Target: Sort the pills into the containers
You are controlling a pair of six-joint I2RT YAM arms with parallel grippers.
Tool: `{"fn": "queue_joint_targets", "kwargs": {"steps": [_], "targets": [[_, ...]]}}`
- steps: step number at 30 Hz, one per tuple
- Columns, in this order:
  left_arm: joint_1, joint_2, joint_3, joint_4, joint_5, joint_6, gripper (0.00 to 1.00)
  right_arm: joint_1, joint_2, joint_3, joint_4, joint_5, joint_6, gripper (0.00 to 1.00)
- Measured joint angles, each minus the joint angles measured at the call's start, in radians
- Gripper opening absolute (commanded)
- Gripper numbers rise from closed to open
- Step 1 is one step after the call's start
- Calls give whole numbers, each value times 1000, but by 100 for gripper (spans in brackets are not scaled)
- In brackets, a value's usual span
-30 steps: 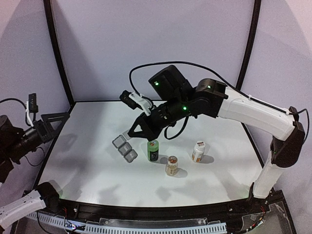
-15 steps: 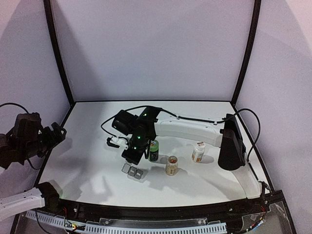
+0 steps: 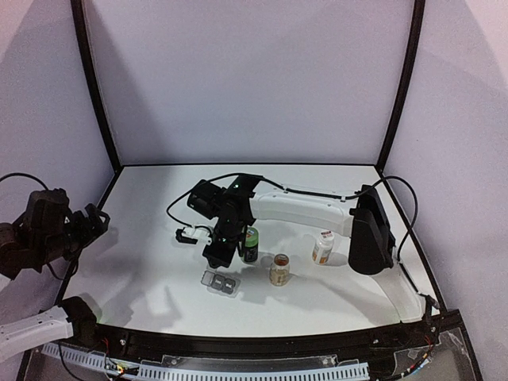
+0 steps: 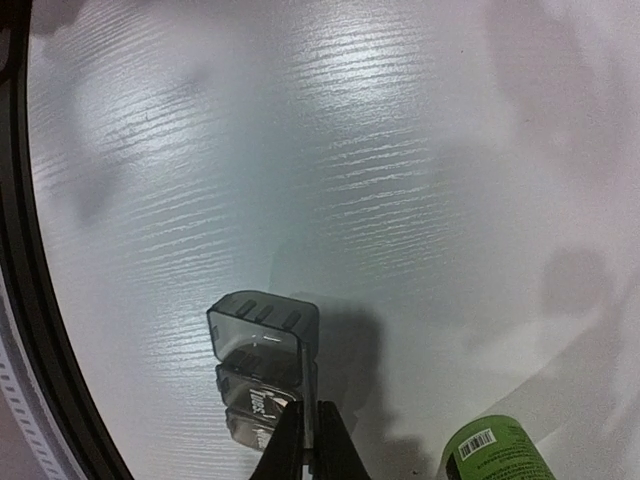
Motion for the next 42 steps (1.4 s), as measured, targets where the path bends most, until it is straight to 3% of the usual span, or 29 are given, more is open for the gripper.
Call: {"fn": "queue_joint_targets", "kwargs": {"steps": [3,11,14,17,18,26,34,42], "targets": [[0,0,0,8,1,0,99,-5,14,9,-5,-12,-9,11],[0,9,0,25,8,1,99,-6,21,33,-10,-24,-23,41],[0,11,0,35,11,3,99,-7,20,34,-9,-26,-28,60],[0,13,0,41,13,6,99,-10,5,24,4,-28,-3,92],[0,13,0,43,13,7,99,-12,-12,4,21,-28,4,97],[0,17,0,71,13,25,99,-79,-406,-354,216,-28,97,98],[0,62,0,120,27,64,99,-191,-811,-663,316,197,261,98],[0,130,8,153,42,103,99,-356,-877,-857,201,357,429,97]]}}
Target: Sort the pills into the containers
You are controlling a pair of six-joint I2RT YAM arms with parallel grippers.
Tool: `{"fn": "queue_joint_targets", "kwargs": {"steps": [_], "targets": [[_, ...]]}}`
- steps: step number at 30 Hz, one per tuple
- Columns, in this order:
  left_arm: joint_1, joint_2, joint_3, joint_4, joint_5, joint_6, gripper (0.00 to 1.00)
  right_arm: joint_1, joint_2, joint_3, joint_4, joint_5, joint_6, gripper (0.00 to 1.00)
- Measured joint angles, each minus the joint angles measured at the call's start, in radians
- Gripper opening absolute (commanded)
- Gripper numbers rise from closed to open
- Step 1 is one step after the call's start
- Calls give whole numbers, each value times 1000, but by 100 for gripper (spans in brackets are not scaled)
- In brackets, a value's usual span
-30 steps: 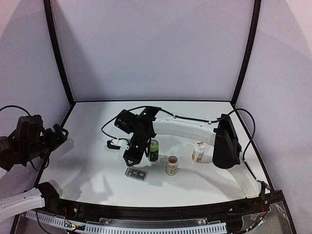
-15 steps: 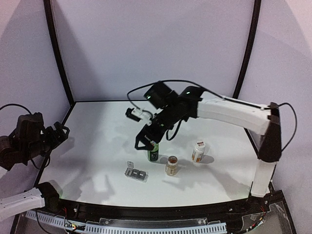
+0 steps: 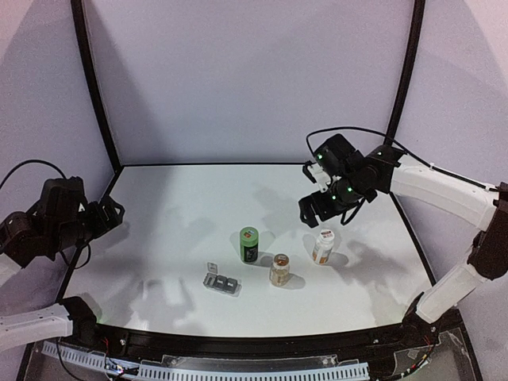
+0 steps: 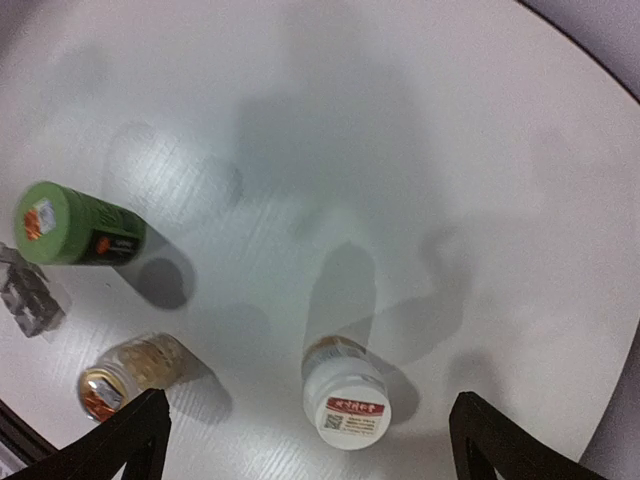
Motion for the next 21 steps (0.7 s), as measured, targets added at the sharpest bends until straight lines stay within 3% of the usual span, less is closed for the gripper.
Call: {"fn": "queue_joint_targets", "kwargs": {"steps": [9,13,21], "targets": [[0,50,0,37,7,20,99,-55,79,-76,-9,-2,69,82],[0,67,0,50,16,23,99,-74,135,-77,8,-21,81,69],[0,67,-4,74,32,22,99,-74,175,-76,-14,-36,107,71]]}}
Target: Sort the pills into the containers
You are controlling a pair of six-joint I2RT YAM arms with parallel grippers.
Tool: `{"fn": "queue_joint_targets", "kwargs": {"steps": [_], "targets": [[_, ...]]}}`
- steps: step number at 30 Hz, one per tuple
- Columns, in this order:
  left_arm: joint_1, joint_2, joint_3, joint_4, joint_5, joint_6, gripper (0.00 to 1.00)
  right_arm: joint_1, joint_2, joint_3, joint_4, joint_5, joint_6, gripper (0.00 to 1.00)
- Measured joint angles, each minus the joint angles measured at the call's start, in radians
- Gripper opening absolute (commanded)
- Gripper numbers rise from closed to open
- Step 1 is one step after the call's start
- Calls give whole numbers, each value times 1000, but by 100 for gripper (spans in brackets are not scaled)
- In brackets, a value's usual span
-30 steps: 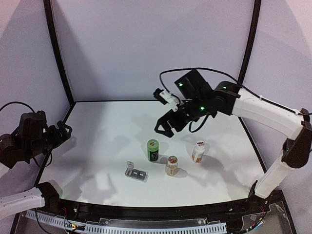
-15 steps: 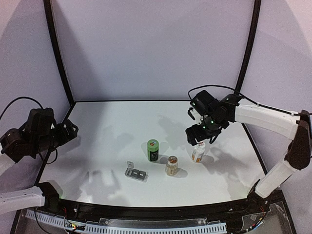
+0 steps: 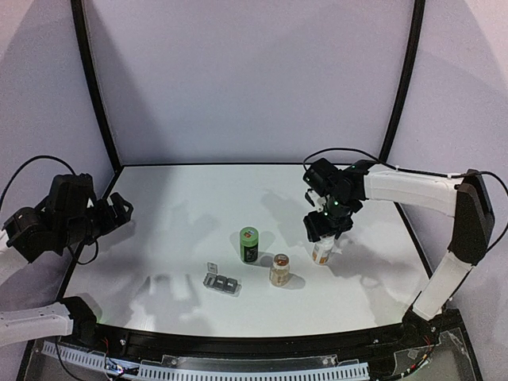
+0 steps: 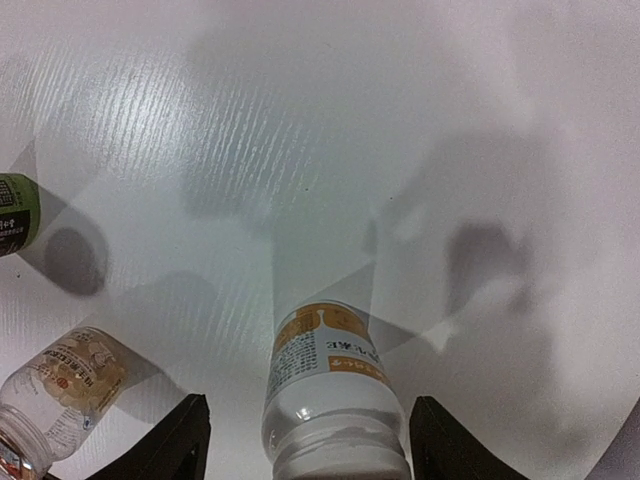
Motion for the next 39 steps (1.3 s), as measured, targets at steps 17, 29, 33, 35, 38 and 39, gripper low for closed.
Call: {"fn": "queue_joint_targets", "kwargs": {"steps": [17,29,33,35,38,39], "targets": [[0,2,-5,12,20,-2,99,0,-4,-22,-21,-22,20,67],[0,2,-5,17,40,1,99,0,26,-21,-27,-13,27,28],[0,2,-5,33,45,14,99,0,25,-20,-31,-8,34,24],[0,0,-12,61,69,35,99,0,20,-20,-45,-9,46,23],[0,2,-30,132,136,79,99,0,-2,-9,-90,-23,65,20],[0,10,-37,163,183,99,99,0,-17,-1,-107,-30,72,20]]}}
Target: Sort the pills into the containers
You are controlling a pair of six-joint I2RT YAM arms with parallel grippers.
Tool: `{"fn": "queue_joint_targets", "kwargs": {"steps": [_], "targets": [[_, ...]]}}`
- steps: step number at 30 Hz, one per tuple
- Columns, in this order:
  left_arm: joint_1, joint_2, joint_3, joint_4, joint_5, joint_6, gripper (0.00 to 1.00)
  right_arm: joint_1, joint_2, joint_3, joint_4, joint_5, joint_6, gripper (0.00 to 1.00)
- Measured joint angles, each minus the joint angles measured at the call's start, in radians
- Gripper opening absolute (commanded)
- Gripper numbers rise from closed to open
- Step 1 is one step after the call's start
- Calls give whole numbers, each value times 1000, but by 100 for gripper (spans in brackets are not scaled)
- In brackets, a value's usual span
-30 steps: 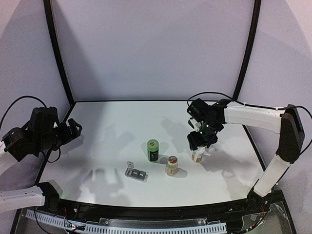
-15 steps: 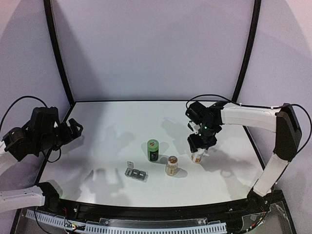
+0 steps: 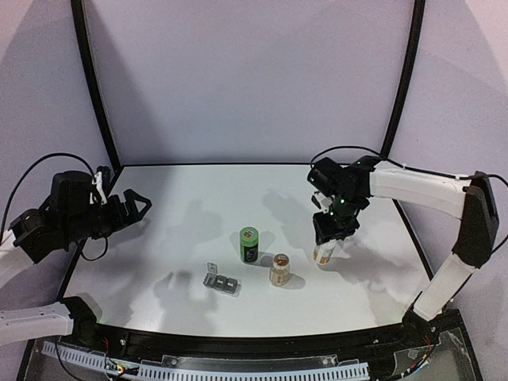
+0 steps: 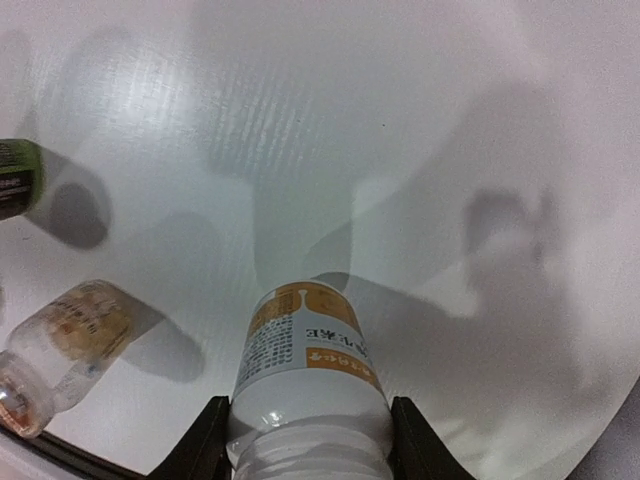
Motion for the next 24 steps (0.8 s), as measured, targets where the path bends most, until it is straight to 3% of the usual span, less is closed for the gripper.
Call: {"fn": "queue_joint_targets", "kwargs": {"steps": [5,9,15,24], "targets": [[-8,104,-3,200,301,104,99,0,-118,104,-74,-107,33,20],[-99,220,30,292,440,220,99,3,-211,191,-96,-231,59,19],[-329,339,191,361,492,438,99,72,-222,321,-129,-438,130,17],[-466,535,364,374,431,649,99,133,-141,375,-128,-652,320,17]]}}
